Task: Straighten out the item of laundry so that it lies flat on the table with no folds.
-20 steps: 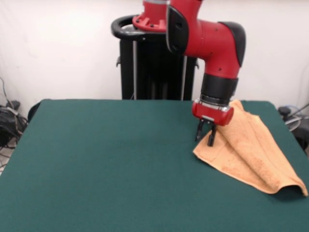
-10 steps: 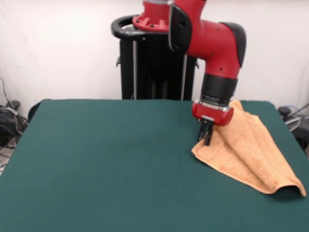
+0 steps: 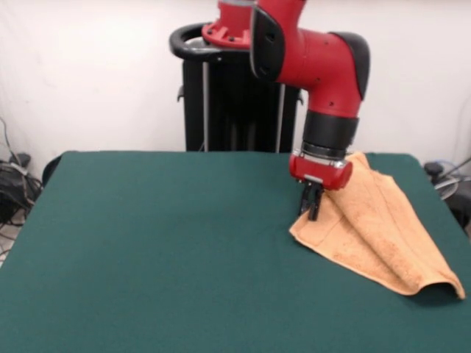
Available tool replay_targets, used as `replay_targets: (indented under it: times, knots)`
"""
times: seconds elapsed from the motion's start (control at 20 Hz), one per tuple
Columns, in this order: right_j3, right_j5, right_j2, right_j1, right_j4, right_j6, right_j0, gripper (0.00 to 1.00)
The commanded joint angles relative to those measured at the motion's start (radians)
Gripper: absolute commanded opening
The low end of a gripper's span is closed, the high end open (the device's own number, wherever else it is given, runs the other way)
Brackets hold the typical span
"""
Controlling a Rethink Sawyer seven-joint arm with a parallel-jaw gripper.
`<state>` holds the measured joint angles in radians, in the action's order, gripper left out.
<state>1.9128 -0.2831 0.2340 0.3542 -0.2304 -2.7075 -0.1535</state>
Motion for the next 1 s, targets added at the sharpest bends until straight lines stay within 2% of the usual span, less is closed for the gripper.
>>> replay_targets:
  times: [0.05,0.2,0.55,0.75,1.0]
  knots:
    - [0.040,0.149,-0.149,0.144,-0.164,0.043,0.227,0.00]
    - [0.071,0.204,-0.201,0.205,-0.252,0.085,0.324,0.00]
    - [0.098,0.294,-0.322,0.262,-0.391,0.137,0.508,0.00]
    - [0.088,0.329,-0.365,0.268,-0.433,0.159,0.566,0.00]
    - [0.056,0.364,-0.382,0.270,-0.493,0.169,0.588,0.00]
